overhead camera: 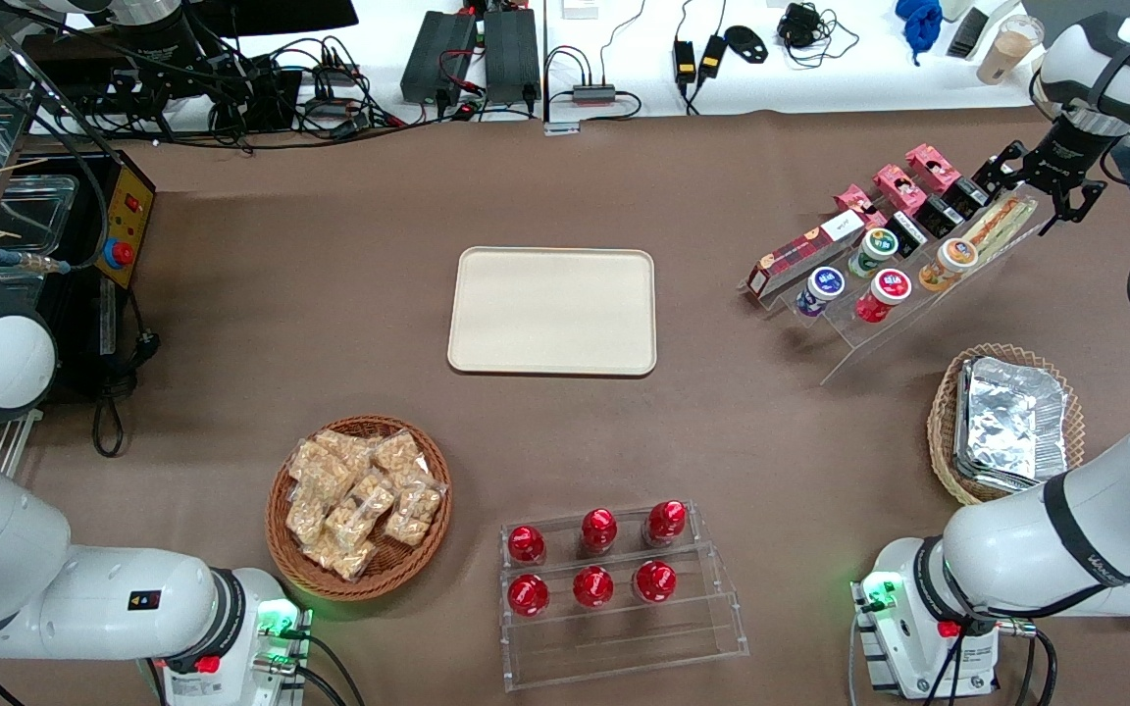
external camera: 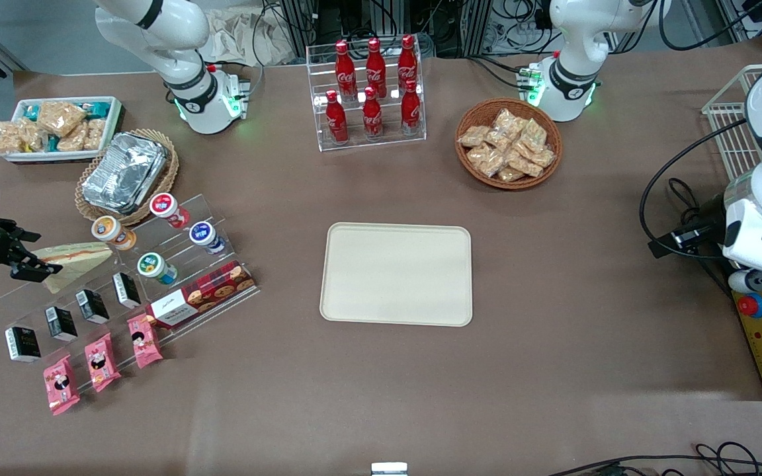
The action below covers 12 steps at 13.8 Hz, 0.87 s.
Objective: Place sandwich on tray
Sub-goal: 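Lift the sandwich off the rack with the right gripper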
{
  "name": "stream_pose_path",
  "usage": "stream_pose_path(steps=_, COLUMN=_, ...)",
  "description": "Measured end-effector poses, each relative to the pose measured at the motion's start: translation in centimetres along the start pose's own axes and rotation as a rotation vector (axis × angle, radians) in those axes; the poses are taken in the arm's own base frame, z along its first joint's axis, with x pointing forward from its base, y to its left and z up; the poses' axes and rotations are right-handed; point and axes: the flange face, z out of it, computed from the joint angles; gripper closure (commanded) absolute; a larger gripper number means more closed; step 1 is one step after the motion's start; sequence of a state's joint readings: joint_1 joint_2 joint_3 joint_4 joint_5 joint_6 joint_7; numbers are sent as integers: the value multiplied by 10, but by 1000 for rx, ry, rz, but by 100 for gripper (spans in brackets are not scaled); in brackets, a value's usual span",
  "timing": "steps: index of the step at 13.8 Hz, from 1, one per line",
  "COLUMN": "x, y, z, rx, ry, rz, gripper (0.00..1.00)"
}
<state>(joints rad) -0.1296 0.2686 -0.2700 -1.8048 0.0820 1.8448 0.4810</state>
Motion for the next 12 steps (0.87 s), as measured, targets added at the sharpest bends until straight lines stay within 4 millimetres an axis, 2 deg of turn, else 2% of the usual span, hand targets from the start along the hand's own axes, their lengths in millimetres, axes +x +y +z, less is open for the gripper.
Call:
stream_pose_path(steps=1, x=2, y=0, z=5, rx=4, ry=10, rz=2, gripper=30)
stream_pose_path(steps=2, x=3, y=-1, z=9, rx=9, ry=19, rz=2, gripper=41)
stream_pose_path(steps=5, x=2, y=-8, z=11, rx=23, ry=26, rz=-4, gripper=54)
stream_pose_path(steps=6, x=1, y=-9, z=11, rx=23, ry=26, rz=-8, gripper=63)
stream_pose_path(steps=9, x=1, y=-12, z=3, rx=31, ry=41, rz=-30, gripper=63)
stream_pose_path(steps=12, x=4, y=-17, z=-27, rx=51, ry=76, rz=-58, gripper=62)
